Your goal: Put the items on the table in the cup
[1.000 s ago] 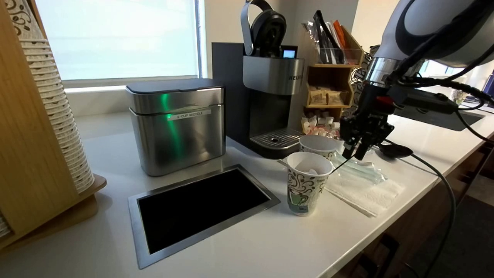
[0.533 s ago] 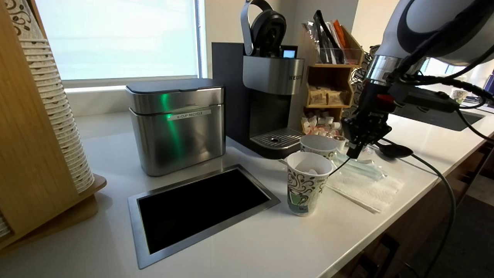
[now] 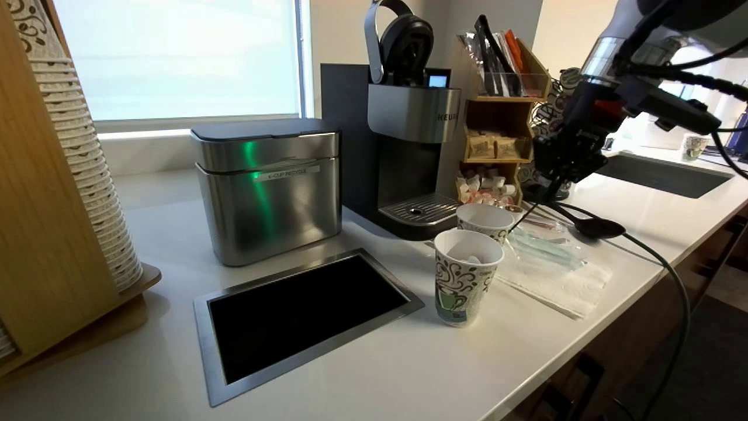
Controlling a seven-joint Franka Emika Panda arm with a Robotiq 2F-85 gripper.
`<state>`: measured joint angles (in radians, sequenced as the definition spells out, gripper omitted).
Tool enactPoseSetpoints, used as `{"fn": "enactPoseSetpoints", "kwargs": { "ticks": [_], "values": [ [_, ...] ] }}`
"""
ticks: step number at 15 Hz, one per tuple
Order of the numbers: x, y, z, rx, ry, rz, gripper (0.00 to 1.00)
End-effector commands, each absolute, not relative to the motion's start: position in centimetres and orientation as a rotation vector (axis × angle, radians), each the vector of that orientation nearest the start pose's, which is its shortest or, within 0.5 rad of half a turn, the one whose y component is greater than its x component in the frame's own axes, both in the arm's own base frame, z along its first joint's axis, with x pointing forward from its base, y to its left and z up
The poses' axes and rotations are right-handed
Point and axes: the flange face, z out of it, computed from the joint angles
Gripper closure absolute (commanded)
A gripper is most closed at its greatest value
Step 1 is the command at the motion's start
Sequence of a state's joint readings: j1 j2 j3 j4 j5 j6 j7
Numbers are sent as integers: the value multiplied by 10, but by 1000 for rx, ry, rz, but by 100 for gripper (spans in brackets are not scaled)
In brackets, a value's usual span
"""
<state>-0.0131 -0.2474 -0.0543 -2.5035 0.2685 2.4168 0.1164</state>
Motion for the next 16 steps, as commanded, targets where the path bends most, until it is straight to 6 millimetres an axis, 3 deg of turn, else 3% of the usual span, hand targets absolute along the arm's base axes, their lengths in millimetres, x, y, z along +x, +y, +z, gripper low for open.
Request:
{"fn": "enactPoseSetpoints", "kwargs": {
  "ticks": [1, 5, 10, 13, 16],
  "values": [
    [443, -64, 415, -2820, 582, -219, 99],
    [448, -116, 413, -2891, 877, -341, 99],
    [456, -172, 373, -2983, 1164, -445, 99],
    [465, -191, 356, -3042, 1235, -524, 99],
    [474, -191, 347, -3076, 1232, -603, 99]
  ]
}}
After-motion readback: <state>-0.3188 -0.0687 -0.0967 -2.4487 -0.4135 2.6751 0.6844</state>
